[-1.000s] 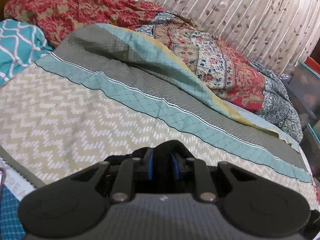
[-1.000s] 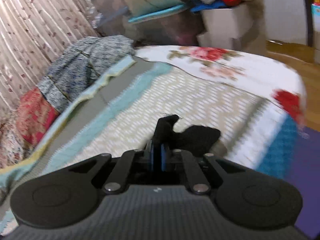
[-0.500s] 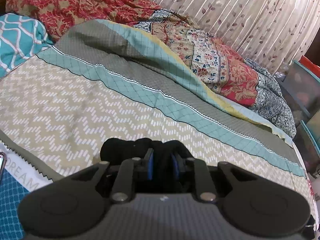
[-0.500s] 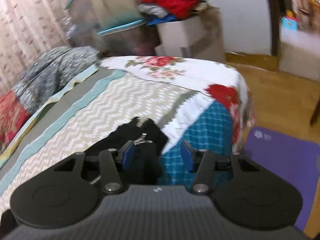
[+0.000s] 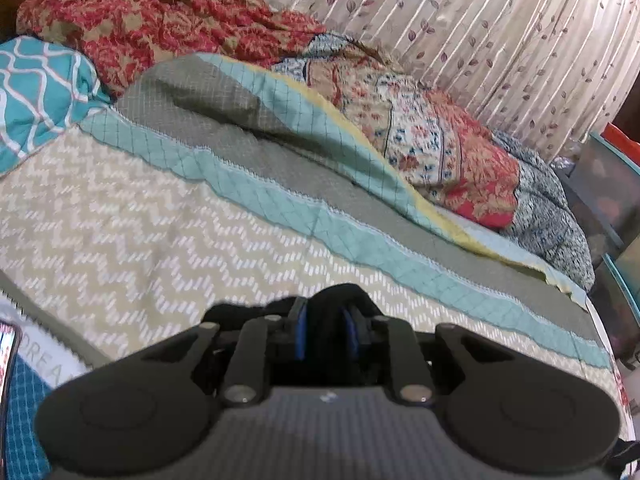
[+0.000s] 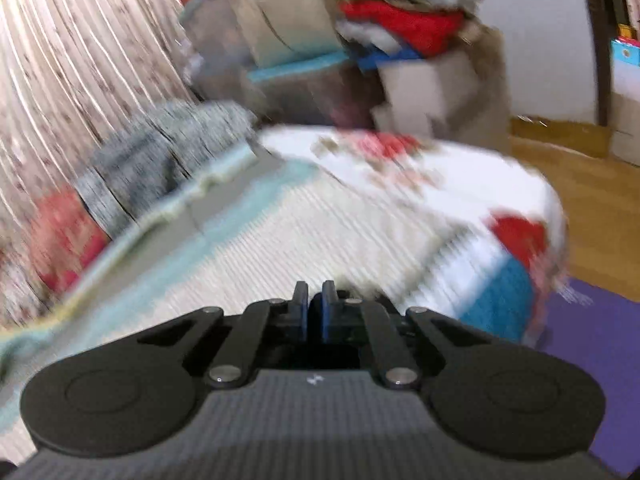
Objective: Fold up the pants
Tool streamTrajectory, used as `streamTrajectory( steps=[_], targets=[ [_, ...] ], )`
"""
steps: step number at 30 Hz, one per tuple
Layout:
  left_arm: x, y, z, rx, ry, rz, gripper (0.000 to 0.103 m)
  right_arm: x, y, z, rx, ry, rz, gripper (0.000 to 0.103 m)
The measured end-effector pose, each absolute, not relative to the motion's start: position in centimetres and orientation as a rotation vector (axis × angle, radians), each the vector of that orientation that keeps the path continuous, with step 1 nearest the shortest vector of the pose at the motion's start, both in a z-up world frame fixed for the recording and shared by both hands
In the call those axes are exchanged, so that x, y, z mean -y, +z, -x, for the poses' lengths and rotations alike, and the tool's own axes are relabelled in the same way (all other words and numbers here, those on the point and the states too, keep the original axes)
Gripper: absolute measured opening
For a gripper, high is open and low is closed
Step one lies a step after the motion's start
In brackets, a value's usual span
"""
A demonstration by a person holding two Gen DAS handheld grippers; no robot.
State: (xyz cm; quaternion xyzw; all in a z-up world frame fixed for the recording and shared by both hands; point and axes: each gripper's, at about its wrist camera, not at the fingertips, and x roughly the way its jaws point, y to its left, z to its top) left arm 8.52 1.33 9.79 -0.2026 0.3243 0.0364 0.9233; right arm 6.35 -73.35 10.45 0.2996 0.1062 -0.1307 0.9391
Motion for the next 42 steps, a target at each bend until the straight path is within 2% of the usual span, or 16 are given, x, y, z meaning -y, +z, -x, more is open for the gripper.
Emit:
streamTrajectory(
  steps=[7,12,16,20,23,26,35,38,42],
  targets=[
    [-2.4,11.5,-12.2,-0.619,0.085,0.471,0.016,74.3,18.4,-17.8,-0.17,-0.199,-0.684,0.008],
    [-1.5,12.9,-11.0,-0.566,0.06,0.433,0.016,73.6,21.5,-17.4,-0.047,-0.132,-0.666,0.008],
    [-1.1,9.9,-9.2,-0.626,0.067,0.431,0.016,74.9,17.4,-17.5,-0.116,-0.16,-0.693,0.008],
    [-0.8,4.8,-7.7,-0.791,0.103,0.446,0.016,76.3,8.2,-19.1,-0.357,-0.274,-0.771,0.008],
    [-0.9,4.1,-6.0,-0.814,0.11,0.443,0.015,77.1,3.7,-18.3,-0.425,-0.316,-0.868,0.007],
    [-0.9,5.6,-5.2,-0.791,0.094,0.424,0.015,77.6,3.9,-17.4,-0.389,-0.276,-0.938,0.007],
    [0.3,11.9,-1.3,-0.653,0.067,0.38,0.015,77.9,12.7,-10.8,-0.134,-0.108,-0.854,0.007],
    [0.0,11.6,1.2,-0.666,0.077,0.368,0.015,79.4,10.7,-7.6,-0.136,-0.138,-0.849,0.007],
    [-0.1,8.3,4.1,-0.764,0.107,0.372,0.015,81.0,3.6,-5.2,-0.258,-0.284,-0.894,0.002]
  ],
)
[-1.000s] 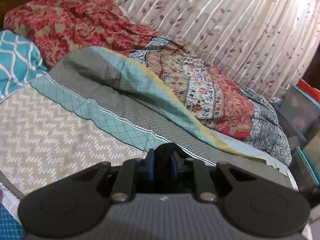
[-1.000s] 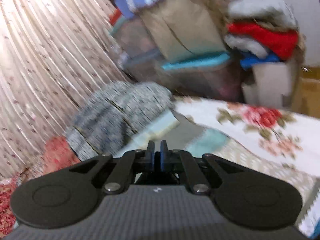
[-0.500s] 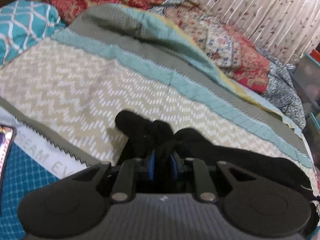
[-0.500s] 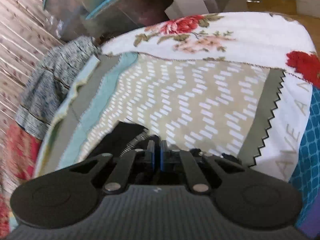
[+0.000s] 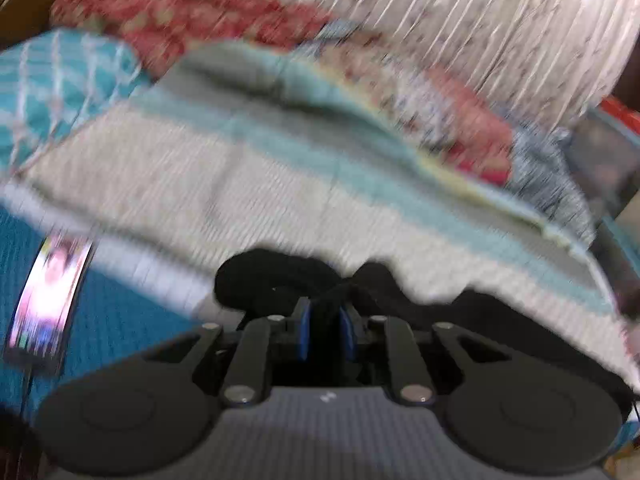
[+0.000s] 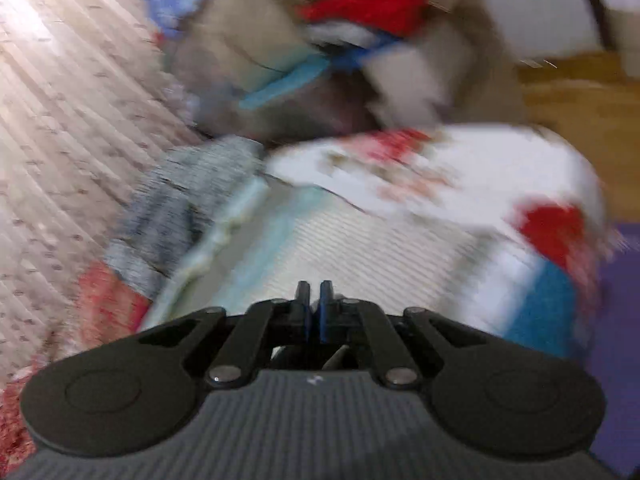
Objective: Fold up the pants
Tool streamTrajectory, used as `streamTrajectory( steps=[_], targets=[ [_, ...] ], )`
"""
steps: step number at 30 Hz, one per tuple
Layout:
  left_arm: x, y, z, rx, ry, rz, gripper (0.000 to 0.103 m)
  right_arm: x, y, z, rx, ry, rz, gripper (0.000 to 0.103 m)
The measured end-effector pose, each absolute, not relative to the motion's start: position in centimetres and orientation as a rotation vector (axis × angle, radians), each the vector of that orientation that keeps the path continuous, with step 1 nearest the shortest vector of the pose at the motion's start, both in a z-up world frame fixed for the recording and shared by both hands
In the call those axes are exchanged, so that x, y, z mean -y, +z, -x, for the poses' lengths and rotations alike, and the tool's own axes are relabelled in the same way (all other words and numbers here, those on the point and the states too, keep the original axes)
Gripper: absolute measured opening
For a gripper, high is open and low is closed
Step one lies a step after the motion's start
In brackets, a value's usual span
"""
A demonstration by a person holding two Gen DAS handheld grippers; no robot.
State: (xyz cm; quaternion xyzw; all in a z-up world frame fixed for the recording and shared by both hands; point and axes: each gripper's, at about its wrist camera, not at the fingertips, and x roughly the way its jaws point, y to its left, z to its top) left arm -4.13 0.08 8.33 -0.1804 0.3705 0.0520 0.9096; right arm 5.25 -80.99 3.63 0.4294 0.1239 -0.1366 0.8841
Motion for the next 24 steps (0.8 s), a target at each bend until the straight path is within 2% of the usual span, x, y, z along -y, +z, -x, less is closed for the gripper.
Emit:
streamTrajectory(
  steps=[3,5,7,8,11,13,14,15,20,22,24],
  targets=[
    [0.3,3.7,4.8,-0.924,0.135,0.389,0.019,82.1,-1.9,-5.3,-0.401,-0.459,-0.959,0.008],
    [0.3,2.4,5.6,-0.961,0.153,0.399,0.022,82.5,-3.3,-4.0,-0.342,-0.455,-1.056,0.008],
    [0.4,2.9,6.2,-0.953,0.139,0.392,0.032,81.5,-2.3,-3.5,-0.312,-0.445,-1.006,0.008],
    [0.4,3.3,6.5,-0.948,0.134,0.384,0.043,80.8,-1.4,-3.3,-0.294,-0.433,-0.959,0.008],
    [0.1,4.5,7.1,-0.925,0.121,0.388,0.048,78.0,1.4,-3.0,-0.226,-0.334,-0.832,0.008],
    [-0.4,5.2,7.6,-0.897,0.121,0.412,0.057,74.6,3.6,-3.4,-0.207,-0.203,-0.704,0.008],
    [-0.7,5.5,7.9,-0.882,0.132,0.423,0.067,72.4,4.5,-3.8,-0.213,-0.107,-0.639,0.009],
    [-1.2,5.7,8.2,-0.862,0.14,0.433,0.075,69.8,5.4,-4.4,-0.231,0.006,-0.569,0.011],
    [-5.1,6.0,8.4,-0.795,0.172,0.567,0.089,53.3,7.2,-6.0,-0.364,0.493,-0.189,0.027],
    [-6.9,5.3,7.7,-0.79,0.174,0.651,0.089,46.3,7.1,-5.8,-0.385,0.663,-0.047,0.034],
    [-8.1,4.2,6.9,-0.793,0.135,0.737,0.089,40.0,6.8,-5.3,-0.389,0.795,0.082,0.048]
  ],
)
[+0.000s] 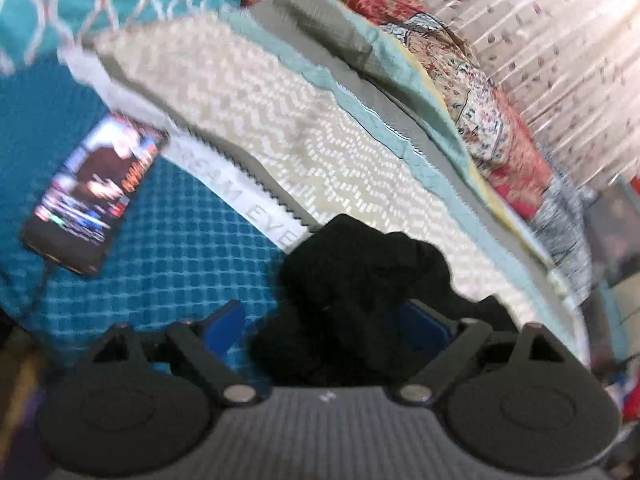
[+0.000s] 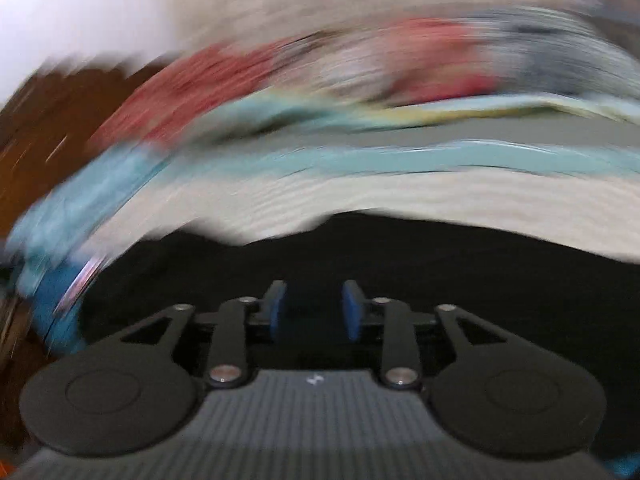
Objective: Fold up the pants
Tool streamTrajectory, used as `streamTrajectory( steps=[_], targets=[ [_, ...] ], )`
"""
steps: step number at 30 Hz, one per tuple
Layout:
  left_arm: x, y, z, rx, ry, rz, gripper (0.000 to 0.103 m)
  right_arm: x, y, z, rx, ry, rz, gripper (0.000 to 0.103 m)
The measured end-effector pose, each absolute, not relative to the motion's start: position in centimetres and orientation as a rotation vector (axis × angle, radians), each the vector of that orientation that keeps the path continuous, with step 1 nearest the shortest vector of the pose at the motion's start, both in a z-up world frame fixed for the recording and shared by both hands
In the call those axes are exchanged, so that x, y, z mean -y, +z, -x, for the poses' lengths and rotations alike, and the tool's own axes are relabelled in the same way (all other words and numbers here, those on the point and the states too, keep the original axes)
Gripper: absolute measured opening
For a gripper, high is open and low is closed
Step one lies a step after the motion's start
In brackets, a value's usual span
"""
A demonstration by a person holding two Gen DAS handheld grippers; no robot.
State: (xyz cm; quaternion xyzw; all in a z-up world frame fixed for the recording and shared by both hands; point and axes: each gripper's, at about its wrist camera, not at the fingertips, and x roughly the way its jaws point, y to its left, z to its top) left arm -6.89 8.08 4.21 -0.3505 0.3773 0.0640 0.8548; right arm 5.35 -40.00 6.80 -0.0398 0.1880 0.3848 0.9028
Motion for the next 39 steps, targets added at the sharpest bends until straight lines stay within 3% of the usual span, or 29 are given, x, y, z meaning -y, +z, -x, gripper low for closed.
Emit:
streamTrajectory(
  steps=[5,7,8,9,11,15,22,25,26,27,28,31,33,37,39],
  targets=[
    [-8.9,1.2,3.5,-0.847,0.096,0.809,0.089,27.7,5.1,-4.9,-0.325,0.987,0.472,0.071],
    [-8.2,0.1,2.2,-0.875,0.089,0.818,0.076,24.9,3.9,-5.9,-0.344,0.941,0.609,0.065],
    [-8.0,-0.4,1.7,-0.888,0.084,0.817,0.053,24.2,3.5,-6.4,-0.371,0.925,0.656,0.027],
    [-7.7,-0.5,1.5,-0.896,0.1,0.798,0.038,24.3,3.5,-7.1,-0.412,0.927,0.664,0.01],
    [-7.7,-0.1,2.0,-0.859,0.105,0.766,0.026,25.8,5.3,-6.5,-0.437,0.969,0.583,0.009],
    [-9.1,1.2,5.0,-0.778,0.053,0.842,0.023,29.0,7.8,-2.7,-0.436,1.061,0.485,0.01],
    [-8.5,-0.6,9.1,-0.81,0.102,0.842,0.021,27.7,0.8,-1.5,-0.573,1.031,0.458,0.019],
    [-8.4,-0.6,10.1,-0.813,0.131,0.827,0.03,27.7,1.1,-1.8,-0.577,1.025,0.384,0.022],
    [-8.6,-0.3,10.3,-0.811,0.14,0.815,0.042,27.9,1.6,-1.8,-0.573,1.031,0.365,0.027],
    [-8.8,0.0,10.4,-0.806,0.156,0.803,0.053,28.0,2.0,-1.9,-0.566,1.024,0.357,0.043],
    [-9.1,0.4,10.5,-0.794,0.171,0.79,0.055,28.6,2.3,-1.5,-0.551,1.007,0.353,0.05],
    [-10.6,1.5,9.5,-0.765,0.195,0.761,0.066,31.0,3.6,-2.0,-0.531,0.968,0.286,0.051],
    [-11.6,2.3,7.6,-0.723,0.198,0.711,0.096,32.8,4.9,-4.0,-0.52,0.912,0.216,0.051],
    [-12.0,2.8,1.5,-0.729,0.142,0.597,0.102,34.8,8.3,-8.8,-0.464,0.731,0.166,0.053],
    [-11.1,2.4,-1.2,-0.758,0.071,0.571,0.103,34.9,10.1,-12.4,-0.453,0.64,0.136,0.068]
  ],
)
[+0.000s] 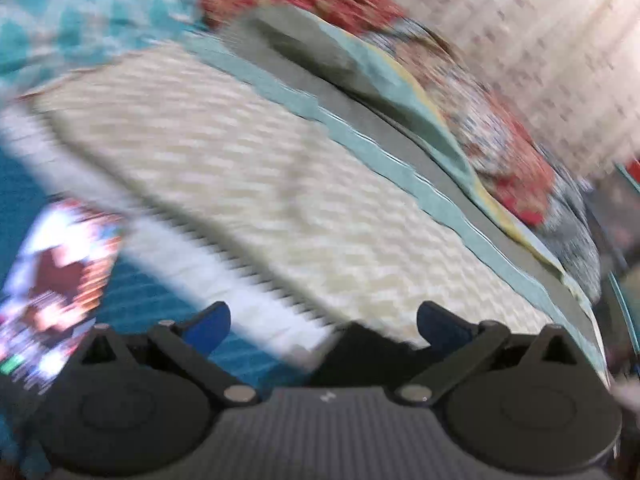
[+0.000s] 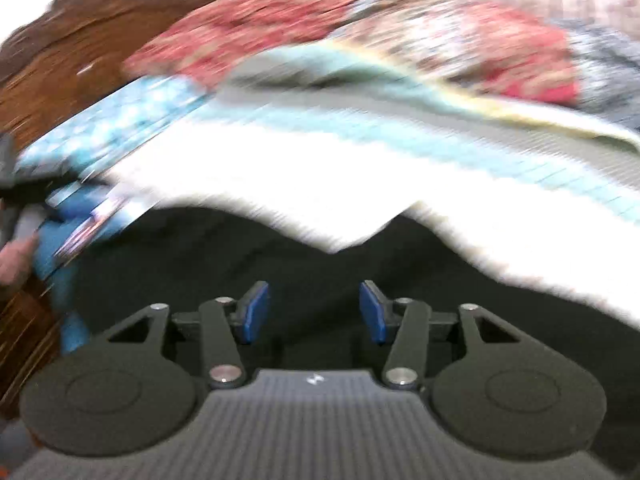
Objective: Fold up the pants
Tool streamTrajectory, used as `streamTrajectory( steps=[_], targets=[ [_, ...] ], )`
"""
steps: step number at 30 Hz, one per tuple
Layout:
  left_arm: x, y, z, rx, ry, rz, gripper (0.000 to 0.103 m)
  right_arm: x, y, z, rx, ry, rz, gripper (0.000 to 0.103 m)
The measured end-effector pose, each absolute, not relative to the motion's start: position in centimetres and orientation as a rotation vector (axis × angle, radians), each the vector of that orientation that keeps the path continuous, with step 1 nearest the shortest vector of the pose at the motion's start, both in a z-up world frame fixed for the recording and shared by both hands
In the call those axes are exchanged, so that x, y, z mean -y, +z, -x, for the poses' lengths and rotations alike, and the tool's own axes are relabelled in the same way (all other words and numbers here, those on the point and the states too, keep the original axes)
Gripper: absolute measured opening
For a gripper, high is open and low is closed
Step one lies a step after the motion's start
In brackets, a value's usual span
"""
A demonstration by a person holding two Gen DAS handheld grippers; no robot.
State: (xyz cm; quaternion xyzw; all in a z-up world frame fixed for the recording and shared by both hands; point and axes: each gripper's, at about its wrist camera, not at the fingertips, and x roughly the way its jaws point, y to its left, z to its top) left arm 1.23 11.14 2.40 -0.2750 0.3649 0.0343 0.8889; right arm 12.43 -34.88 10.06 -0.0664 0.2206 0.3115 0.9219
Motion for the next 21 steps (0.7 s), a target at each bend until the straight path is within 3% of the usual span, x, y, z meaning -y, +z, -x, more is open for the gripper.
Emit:
streamTrajectory(
  steps=[5,7,8,9,10,12,17,19,21],
  targets=[
    [-5.0,0.6,-4.6,-0.837,-0.077,0.434,0.103,33.1,10.5,-21.5,-0.592,0.576,0.04,0.078],
    [-2.1,0.2,-4.3,-0.821,-0.089,0.32,0.095,32.2,8.8,-23.6,-0.705,0.574,0.017,0.077],
    [-0.7,0.0,-4.2,-0.824,-0.076,0.24,0.068,31.5,7.6,-24.1,-0.763,0.581,0.026,0.071],
    [0.5,-0.3,-4.2,-0.841,-0.04,0.149,0.049,31.0,6.6,-24.1,-0.795,0.593,0.062,0.042],
    [1.1,-0.7,-4.1,-0.852,-0.005,0.103,0.048,30.3,6.0,-23.9,-0.799,0.587,0.116,0.027],
    [0.5,-0.2,-3.1,-0.803,0.056,0.176,0.036,29.4,5.6,-22.8,-0.734,0.569,0.155,0.017],
    [-1.1,1.8,0.3,-0.601,0.339,0.32,0.033,30.7,7.9,-19.7,-0.411,0.64,-0.075,0.018],
    [-0.2,0.3,-0.7,-0.66,0.364,0.26,0.033,29.6,6.7,-20.7,-0.44,0.59,-0.083,0.021],
    [0.8,-1.4,-1.8,-0.69,0.387,0.162,0.042,27.0,4.0,-23.1,-0.578,0.482,0.028,0.029]
  ],
)
